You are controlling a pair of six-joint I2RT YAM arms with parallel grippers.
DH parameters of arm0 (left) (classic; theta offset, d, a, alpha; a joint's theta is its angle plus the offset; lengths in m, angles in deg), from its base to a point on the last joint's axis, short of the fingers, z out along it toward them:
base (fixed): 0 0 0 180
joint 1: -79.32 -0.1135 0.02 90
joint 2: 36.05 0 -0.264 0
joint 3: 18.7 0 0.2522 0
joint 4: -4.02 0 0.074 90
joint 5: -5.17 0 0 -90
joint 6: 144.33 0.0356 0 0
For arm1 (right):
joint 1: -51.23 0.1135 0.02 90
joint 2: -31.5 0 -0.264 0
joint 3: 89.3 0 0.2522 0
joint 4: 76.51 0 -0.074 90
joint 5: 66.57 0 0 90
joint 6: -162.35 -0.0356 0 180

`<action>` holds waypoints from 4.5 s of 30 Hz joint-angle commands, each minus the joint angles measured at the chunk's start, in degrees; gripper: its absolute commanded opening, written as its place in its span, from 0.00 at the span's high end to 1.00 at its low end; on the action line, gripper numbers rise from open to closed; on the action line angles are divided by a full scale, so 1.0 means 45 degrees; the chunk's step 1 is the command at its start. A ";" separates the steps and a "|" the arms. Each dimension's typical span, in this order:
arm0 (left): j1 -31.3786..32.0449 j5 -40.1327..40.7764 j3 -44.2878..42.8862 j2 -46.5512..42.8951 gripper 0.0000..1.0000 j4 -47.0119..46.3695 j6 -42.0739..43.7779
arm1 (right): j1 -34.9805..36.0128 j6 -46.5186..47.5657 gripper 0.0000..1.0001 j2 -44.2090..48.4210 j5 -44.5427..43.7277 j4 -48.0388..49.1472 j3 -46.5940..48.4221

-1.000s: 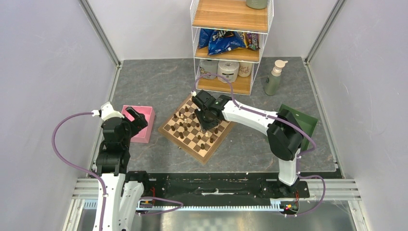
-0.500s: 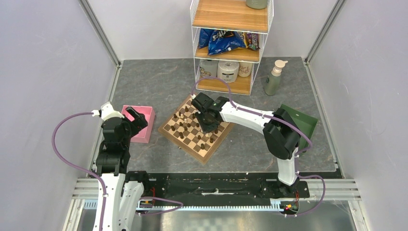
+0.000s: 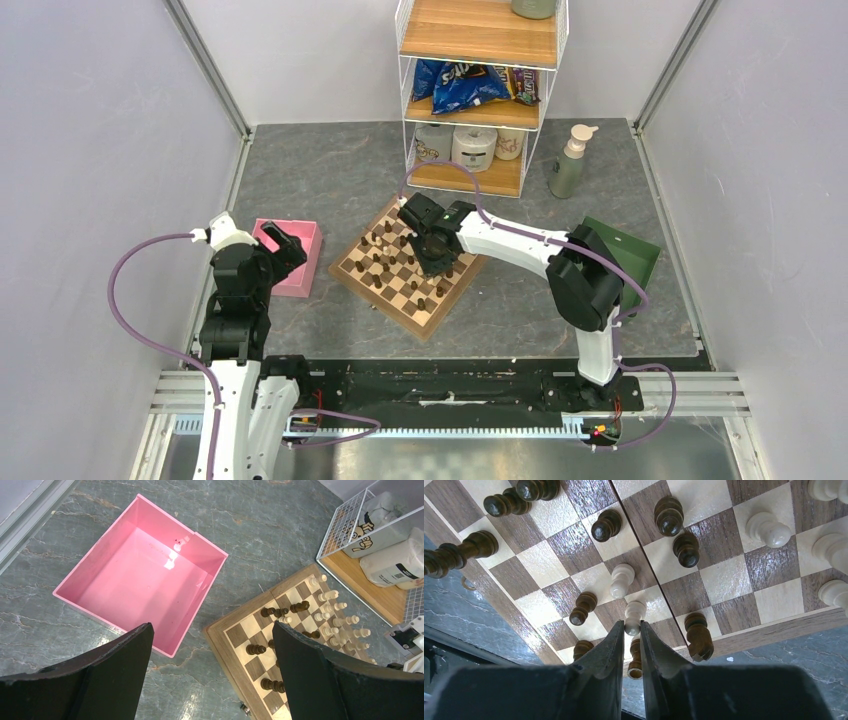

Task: Set up the chess pieces on the board

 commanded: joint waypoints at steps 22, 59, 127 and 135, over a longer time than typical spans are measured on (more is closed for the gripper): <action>-0.0093 -0.0186 -0.0026 -0.0009 0.04 -0.0476 -0.0295 | -0.1013 -0.0036 0.85 0.2018 -0.1909 0.0390 -0.0144; -0.0234 -0.0450 -0.0026 0.0344 0.04 -0.0572 -0.0314 | -0.2465 0.0009 0.84 0.0362 -0.1314 0.1523 -0.0606; -0.0315 -0.0557 -0.0006 0.0257 0.04 -0.0571 -0.0333 | -0.0094 -0.0571 0.64 -0.0512 -0.0083 0.1574 0.0784; -0.0331 -0.0568 -0.0011 0.0287 0.04 -0.0572 -0.0339 | -0.0040 -0.0561 0.65 -0.0501 -0.0082 0.1497 0.0766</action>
